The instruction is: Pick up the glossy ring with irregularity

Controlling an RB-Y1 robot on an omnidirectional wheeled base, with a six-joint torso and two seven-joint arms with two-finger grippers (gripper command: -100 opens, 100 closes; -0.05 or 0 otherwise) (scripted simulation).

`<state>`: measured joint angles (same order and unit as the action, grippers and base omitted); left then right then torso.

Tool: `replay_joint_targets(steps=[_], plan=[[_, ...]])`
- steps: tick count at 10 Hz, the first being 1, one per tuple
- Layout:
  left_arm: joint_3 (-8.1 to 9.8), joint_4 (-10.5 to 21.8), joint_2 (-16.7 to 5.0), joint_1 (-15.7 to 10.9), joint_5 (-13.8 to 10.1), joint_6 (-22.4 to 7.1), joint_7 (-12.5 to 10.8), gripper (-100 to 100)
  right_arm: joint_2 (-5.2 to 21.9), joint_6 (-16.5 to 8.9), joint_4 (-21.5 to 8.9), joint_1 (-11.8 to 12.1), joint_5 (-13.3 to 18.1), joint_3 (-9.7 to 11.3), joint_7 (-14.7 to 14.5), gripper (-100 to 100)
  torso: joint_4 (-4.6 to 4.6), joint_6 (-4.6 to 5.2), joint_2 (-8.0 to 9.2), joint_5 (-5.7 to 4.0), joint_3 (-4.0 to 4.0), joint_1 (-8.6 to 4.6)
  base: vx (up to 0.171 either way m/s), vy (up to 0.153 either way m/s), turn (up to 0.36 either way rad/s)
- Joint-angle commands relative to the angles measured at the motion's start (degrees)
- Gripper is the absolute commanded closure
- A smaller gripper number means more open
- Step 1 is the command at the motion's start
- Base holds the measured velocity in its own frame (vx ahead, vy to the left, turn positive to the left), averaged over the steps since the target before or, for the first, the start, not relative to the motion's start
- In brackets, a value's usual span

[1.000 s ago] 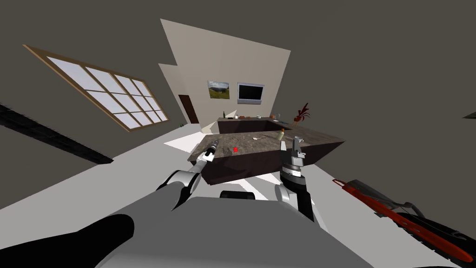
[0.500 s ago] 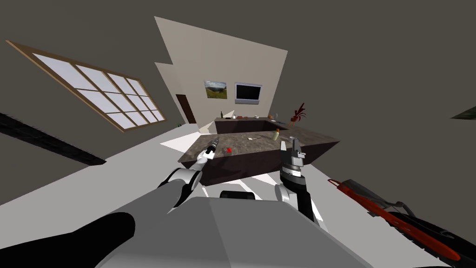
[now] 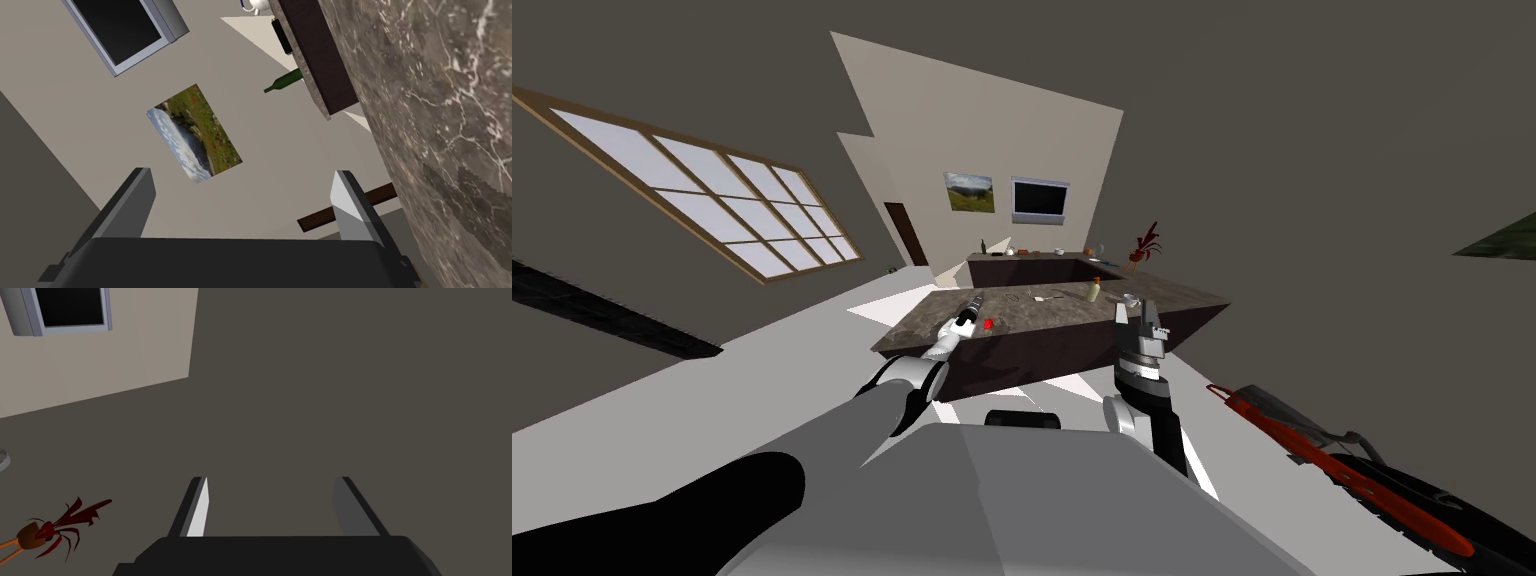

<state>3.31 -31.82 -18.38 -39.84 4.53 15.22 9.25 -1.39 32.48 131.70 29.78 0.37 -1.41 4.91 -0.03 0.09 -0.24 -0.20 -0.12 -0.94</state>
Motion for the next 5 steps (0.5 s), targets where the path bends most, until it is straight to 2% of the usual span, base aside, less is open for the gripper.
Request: replay_joint_targets(steps=[1, 5], plan=[[0.06, -1.31, -0.04, -0.14, 0.01, -1.60, 0.10, -100, 0.00, 0.00, 0.00, 0.00, 0.00, 0.00, 0.00, 0, 0.00, 0.00, 0.00, 0.00, 0.00, 0.00, 0.023, -0.180, -0.017], [0.47, -1.32, -0.05, -1.82, -0.01, -3.83, 0.56, -100, 0.00, 0.00, 0.00, 0.00, 0.00, 0.00, 0.00, 0, 0.00, -0.01, 0.06, 0.01, 0.03, 0.04, 0.030, -0.192, -0.017]])
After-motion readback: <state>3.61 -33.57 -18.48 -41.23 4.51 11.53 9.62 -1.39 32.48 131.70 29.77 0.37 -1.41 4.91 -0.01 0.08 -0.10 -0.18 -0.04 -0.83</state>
